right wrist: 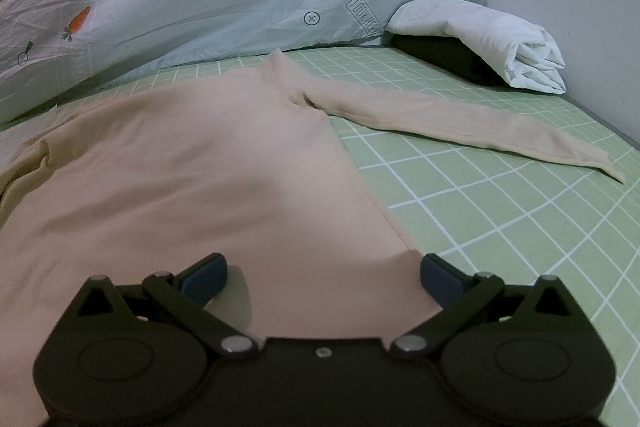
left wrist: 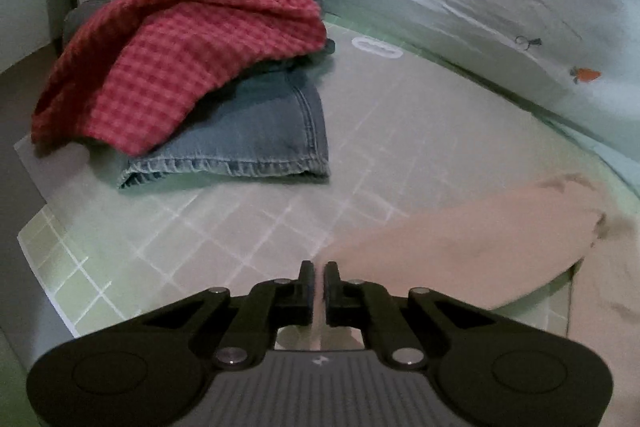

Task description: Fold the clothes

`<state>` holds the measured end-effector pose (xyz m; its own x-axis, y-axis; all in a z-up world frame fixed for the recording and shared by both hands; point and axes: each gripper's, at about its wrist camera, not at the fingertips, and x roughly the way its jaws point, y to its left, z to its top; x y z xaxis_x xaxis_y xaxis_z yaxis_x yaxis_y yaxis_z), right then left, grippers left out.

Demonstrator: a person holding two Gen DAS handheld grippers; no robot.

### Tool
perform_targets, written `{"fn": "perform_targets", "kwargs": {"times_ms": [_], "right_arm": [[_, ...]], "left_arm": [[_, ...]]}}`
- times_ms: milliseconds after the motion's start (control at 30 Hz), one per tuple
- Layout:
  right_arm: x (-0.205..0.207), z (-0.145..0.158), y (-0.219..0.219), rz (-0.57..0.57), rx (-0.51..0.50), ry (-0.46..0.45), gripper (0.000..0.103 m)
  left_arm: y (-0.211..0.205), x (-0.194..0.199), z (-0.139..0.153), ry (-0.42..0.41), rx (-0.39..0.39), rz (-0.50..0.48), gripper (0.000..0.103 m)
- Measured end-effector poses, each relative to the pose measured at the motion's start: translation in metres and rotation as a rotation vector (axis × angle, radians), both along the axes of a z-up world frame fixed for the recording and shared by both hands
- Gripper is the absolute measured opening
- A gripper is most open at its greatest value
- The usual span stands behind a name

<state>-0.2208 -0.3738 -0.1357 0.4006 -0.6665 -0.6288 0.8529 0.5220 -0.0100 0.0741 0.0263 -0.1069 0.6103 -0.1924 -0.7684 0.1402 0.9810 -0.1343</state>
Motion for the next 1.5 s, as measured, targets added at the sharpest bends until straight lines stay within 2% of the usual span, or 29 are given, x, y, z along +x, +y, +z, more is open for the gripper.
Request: {"fn": "perform_targets", "kwargs": {"times_ms": [67,133,267,333,500,600,900,1100,1167,1200,1267,1300,1367,1433,1500], "right_arm": [[-0.001,0.000,0.000,0.003,0.004,-0.005,0.103],[-0.003,0.003,-0.002,0.018,0.023,-0.016,0.103],[-0.014,0.018,-0.020,0.066,0.095,-0.060,0.103],[-0.016,0.031,-0.031,0.067,0.070,-0.071,0.103],[-0.009,0.061,-0.075,0.092,0.021,-0.079,0.103],[0.002,0.067,-0.107,0.121,-0.028,-0.043,0.103],[0.046,0.038,-0.190,0.049,0.016,0.025,0.103],[0.067,0.009,-0.229,-0.024,0.053,0.058,0.103],[0.067,0.004,-0.235,-0.044,0.054,0.043,0.103],[0.066,0.002,-0.237,-0.053,0.050,0.029,0.103],[0.067,0.001,-0.239,-0.059,0.039,0.028,0.103],[0.067,0.001,-0.240,-0.060,0.037,0.029,0.103],[0.068,0.000,-0.241,-0.062,0.034,0.029,0.103],[0.069,0.000,-0.241,-0.062,0.031,0.026,0.103],[0.068,-0.001,-0.241,-0.056,0.026,0.022,0.103]], "left_arm": [[-0.004,0.001,0.003,0.008,-0.032,0.008,0.014],[-0.010,0.001,0.007,0.003,-0.052,0.003,0.025],[-0.036,0.005,0.015,-0.007,-0.072,-0.035,0.034],[-0.055,0.010,0.019,-0.012,-0.070,-0.068,0.038],[-0.116,0.030,0.029,-0.018,-0.063,-0.186,0.041],[-0.154,0.048,0.028,-0.019,-0.062,-0.247,0.041],[-0.266,0.120,0.008,0.014,-0.070,-0.394,0.050],[-0.345,0.150,-0.021,0.035,-0.023,-0.592,0.050],[-0.364,0.155,-0.030,0.040,0.011,-0.639,0.050],[-0.371,0.157,-0.035,0.042,0.031,-0.657,0.048],[-0.380,0.159,-0.041,0.022,0.057,-0.683,0.036],[-0.383,0.158,-0.041,-0.004,0.060,-0.692,0.005],[-0.387,0.163,-0.040,-0.007,0.059,-0.687,0.003],[-0.390,0.168,-0.035,-0.078,0.084,-0.657,0.002],[-0.392,0.179,-0.029,-0.116,0.077,-0.615,0.003]]}}
